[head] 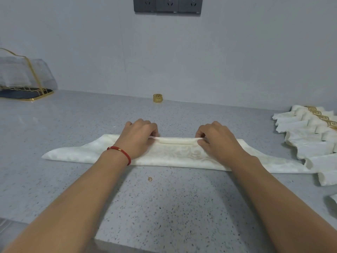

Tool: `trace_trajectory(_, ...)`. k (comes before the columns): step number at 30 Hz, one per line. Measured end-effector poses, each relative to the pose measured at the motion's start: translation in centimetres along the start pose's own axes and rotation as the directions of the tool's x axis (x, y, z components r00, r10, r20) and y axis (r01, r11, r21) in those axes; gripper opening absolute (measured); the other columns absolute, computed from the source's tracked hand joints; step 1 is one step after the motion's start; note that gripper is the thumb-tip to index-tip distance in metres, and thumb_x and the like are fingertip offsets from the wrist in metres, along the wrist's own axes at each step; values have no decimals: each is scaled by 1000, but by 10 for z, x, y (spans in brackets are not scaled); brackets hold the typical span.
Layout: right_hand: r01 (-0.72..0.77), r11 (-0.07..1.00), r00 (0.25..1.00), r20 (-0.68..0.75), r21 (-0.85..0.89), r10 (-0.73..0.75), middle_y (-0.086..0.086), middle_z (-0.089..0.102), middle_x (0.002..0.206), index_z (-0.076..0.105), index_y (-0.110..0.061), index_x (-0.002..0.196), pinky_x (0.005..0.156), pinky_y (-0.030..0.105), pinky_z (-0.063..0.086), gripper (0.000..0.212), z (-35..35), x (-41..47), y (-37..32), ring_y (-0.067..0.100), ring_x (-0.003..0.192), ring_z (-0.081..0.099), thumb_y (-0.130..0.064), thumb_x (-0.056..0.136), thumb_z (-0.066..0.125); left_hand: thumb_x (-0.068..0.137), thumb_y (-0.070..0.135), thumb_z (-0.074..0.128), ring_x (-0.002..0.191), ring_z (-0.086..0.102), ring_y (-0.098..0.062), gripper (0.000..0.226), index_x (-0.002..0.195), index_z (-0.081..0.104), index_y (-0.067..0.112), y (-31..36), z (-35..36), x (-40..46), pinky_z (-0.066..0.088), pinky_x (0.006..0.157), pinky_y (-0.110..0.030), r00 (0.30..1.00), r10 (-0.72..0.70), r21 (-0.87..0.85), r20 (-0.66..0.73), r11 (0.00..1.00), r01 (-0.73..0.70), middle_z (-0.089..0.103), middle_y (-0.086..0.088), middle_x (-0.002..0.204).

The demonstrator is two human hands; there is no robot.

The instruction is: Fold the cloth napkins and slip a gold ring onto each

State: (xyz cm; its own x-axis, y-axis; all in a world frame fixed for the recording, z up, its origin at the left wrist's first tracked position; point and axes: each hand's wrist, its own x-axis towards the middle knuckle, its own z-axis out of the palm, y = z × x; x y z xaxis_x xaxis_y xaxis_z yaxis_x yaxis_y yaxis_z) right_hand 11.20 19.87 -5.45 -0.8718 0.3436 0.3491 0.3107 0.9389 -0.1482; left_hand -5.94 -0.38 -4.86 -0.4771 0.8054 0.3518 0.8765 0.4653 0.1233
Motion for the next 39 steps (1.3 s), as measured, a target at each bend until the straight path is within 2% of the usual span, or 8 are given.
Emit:
trace_trajectory(5,9,999,995,97,-37,-5,-7,62,94,64,-22,96,81,35,43,21,-5,-1,-6,19,94,52,-5,88,55,88,-2,52,102,51,-14,32,101,67,24,2,-7,0,34,83,-33,992,63,42,110,997,-68,59,11,102)
trace_trajectory(8,-35,999,990,139,26,31,-8,63,99,67,-24,98,85,36,48,18,-7,-3,-5,16,96,54,-14,90,54,92,11,56,95,59,-15,20,95,74,18,2,-11,-1,49,82,-33,992,57,-66,115,997,-50,67,6,97)
trace_trajectory(14,-2,995,996,94,103,-8,-5,69,99,71,-23,111,83,39,53,19,-4,-5,1,17,94,59,-16,100,58,89,14,65,88,59,-10,13,95,69,24,-4,-7,-5,50,78,-25,994,-37,-267,105,962,64,66,7,96)
trace_trajectory(21,50,996,997,54,-70,-47,-6,64,98,67,-21,101,84,36,45,12,-11,-5,-9,19,95,56,-16,98,57,89,15,61,96,52,-15,14,92,64,28,3,-6,-4,37,84,-36,999,-25,-35,39,999,26,57,12,92)
trace_trajectory(25,60,997,991,126,-58,-52,-2,61,98,64,-19,97,75,33,43,17,-16,-5,-11,19,92,54,-5,92,56,87,3,56,97,49,-11,31,99,68,29,4,-14,-4,35,85,-36,988,52,45,147,997,-59,55,15,96)
trace_trajectory(29,43,999,965,258,0,-42,-8,60,99,67,-23,99,77,30,48,11,-22,-5,-7,14,90,56,-15,94,60,93,18,63,85,58,-9,16,97,77,25,1,-17,-7,48,79,-28,991,48,-95,123,995,-37,68,10,95)
trace_trajectory(33,0,991,989,149,137,-21,-8,67,97,71,-21,102,84,39,54,11,-17,-5,1,14,90,61,-17,96,63,91,12,65,85,58,-12,17,99,72,25,-7,-12,-6,45,71,-23,993,11,-177,118,984,10,66,7,95)
trace_trajectory(39,11,999,992,124,-36,-7,-8,67,98,71,-24,101,89,38,40,9,-9,-1,3,18,99,56,-28,98,64,93,19,63,98,53,-16,14,101,73,27,-9,-8,-6,46,86,-37,993,-5,-92,115,996,16,59,6,103)
